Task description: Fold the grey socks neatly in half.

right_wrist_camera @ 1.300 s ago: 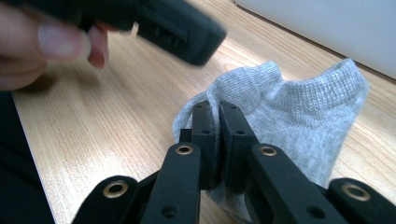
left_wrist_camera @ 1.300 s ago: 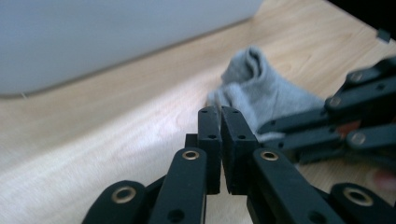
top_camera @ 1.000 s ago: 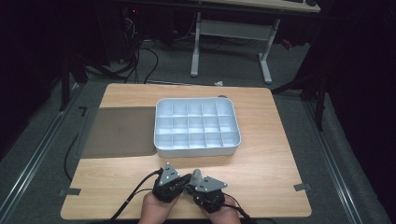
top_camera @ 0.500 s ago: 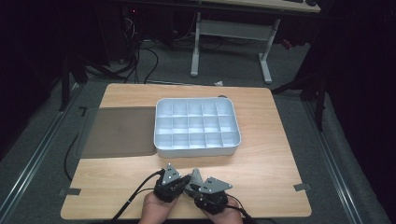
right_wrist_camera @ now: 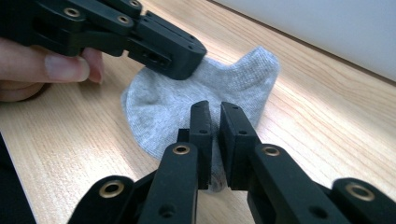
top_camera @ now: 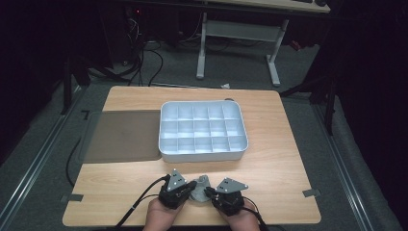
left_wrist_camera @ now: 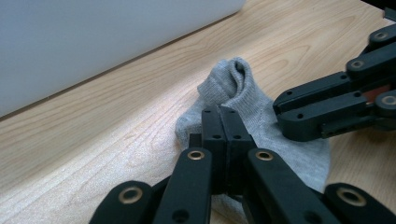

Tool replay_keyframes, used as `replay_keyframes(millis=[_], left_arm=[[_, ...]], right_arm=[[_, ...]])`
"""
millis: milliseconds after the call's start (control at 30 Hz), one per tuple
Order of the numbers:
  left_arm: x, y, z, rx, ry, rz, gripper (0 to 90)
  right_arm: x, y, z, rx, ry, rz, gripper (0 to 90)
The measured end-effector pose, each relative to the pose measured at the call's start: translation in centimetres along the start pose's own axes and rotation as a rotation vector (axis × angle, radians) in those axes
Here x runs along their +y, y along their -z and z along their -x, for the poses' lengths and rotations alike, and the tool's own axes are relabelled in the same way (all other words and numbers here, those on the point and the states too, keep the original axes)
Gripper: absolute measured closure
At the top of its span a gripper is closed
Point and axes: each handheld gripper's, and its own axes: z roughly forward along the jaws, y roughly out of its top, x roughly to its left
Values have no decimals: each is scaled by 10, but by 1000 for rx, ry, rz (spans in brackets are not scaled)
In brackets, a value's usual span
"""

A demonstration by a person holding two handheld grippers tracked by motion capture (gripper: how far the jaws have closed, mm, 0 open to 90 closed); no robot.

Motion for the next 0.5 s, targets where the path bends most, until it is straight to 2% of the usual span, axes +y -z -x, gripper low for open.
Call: replay_keyframes(millis=[133,267,333,400,500], left_arm=[[0,0,0,4,-1,0,897],[0,-1,1,6,2,2,895],[0,-1,1,5,3,1,895],[0,0,1,4,1,2,895],[0,0,1,6,-4,2,895]], right_arm=[[1,1,3,-1,-16,-4,837],[8,10,-2,5,4,70,833],[9,7,-6,22,23,47,818],[6,-1,-6,18,33,5,814],[1,-1,-2,18,7,-4,813]])
